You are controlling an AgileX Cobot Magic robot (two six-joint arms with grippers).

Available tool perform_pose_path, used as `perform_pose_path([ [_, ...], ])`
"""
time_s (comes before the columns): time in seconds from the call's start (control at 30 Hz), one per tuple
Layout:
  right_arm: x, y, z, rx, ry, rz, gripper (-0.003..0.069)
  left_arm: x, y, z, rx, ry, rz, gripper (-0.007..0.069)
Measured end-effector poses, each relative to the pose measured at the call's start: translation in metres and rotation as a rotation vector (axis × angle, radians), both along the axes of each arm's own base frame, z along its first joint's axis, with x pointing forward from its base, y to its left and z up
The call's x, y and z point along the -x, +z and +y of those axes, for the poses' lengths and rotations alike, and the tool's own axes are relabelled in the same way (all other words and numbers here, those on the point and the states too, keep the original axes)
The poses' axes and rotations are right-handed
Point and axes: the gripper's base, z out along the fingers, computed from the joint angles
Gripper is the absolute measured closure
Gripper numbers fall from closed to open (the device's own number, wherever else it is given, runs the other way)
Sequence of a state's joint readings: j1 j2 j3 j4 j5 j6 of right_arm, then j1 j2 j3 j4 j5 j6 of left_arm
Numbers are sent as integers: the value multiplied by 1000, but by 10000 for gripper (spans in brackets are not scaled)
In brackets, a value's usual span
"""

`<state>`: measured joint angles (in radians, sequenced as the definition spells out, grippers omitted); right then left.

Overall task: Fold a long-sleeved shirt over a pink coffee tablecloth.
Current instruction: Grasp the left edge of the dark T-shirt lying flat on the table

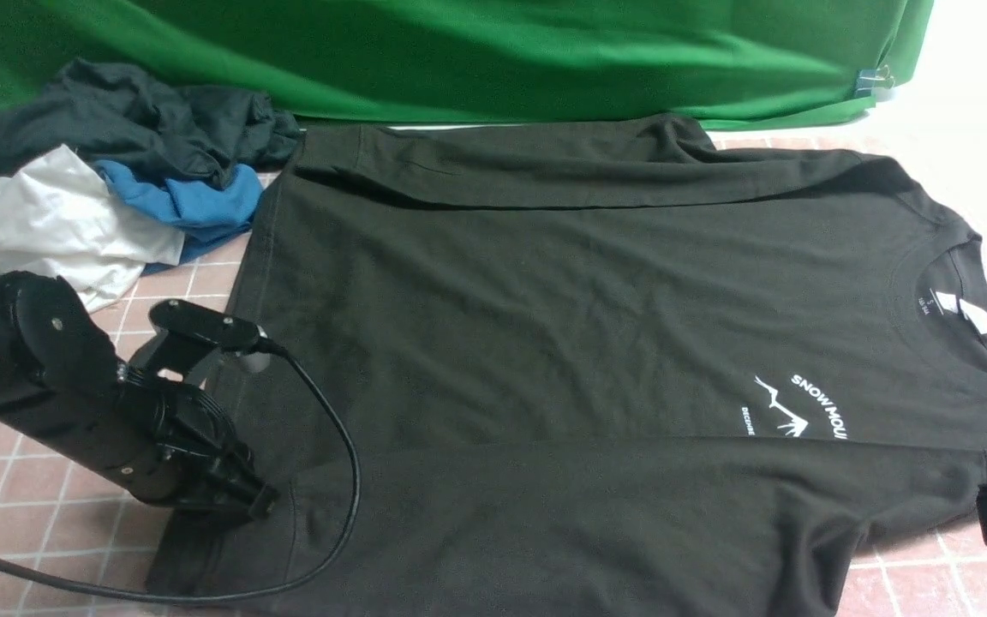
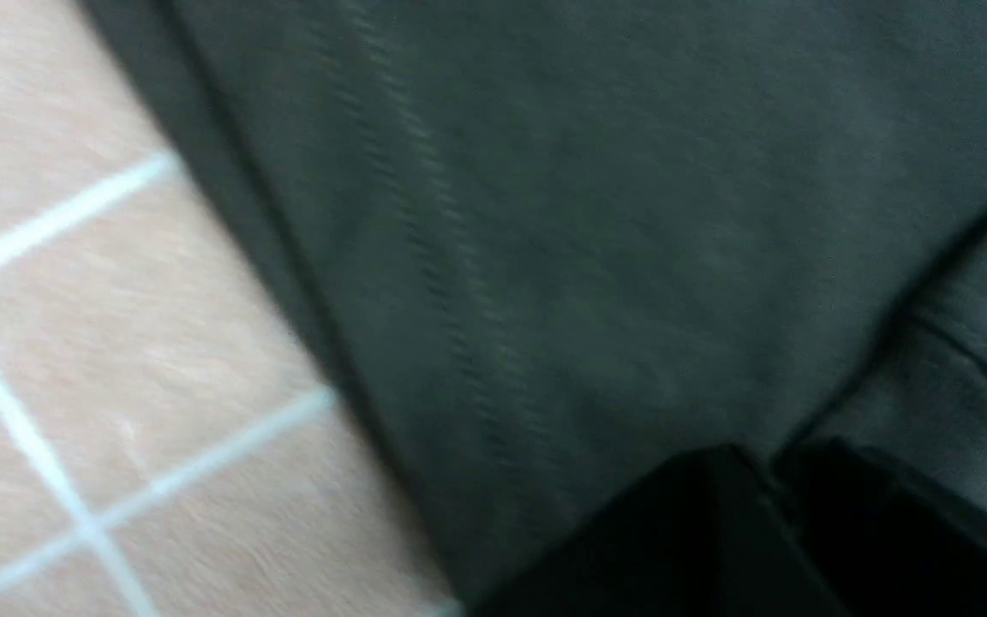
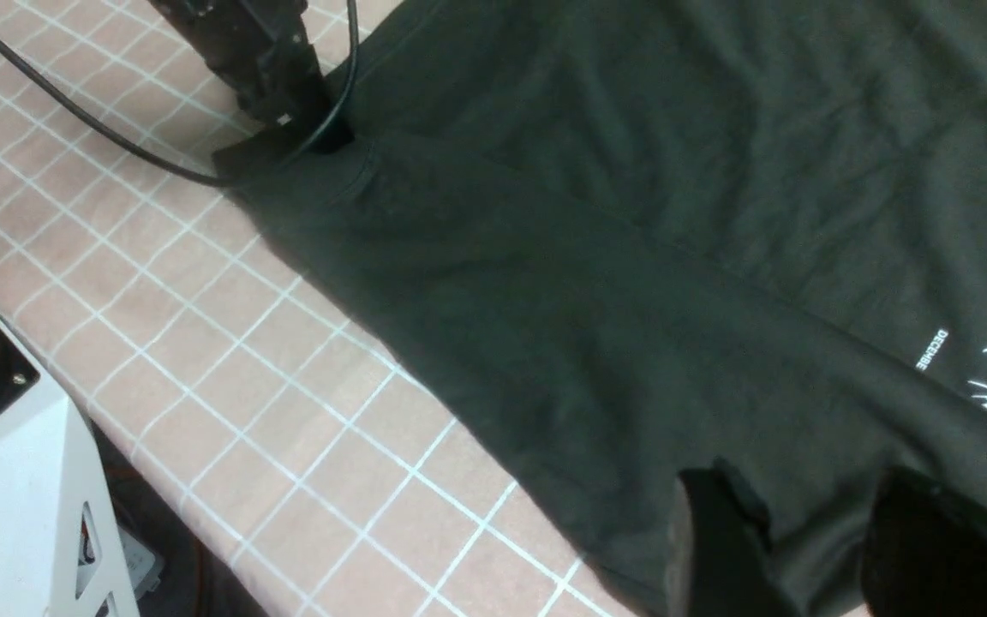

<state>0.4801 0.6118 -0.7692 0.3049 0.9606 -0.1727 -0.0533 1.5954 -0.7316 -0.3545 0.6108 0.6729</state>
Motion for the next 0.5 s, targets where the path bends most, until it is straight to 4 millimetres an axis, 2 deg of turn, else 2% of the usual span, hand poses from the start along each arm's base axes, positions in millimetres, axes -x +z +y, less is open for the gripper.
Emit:
perform_pose_path([
  [0.1, 0, 0, 0, -2, -1, -3, 419, 2, 6, 0, 5, -3, -14, 582],
  [0.37, 0, 1, 0, -3, -1, -8, 419, 3, 14, -1, 15, -8, -14, 594],
  [0.5, 0, 1, 0, -3, -1, -8, 419, -16, 37, -3, 31, 1, -68, 594],
])
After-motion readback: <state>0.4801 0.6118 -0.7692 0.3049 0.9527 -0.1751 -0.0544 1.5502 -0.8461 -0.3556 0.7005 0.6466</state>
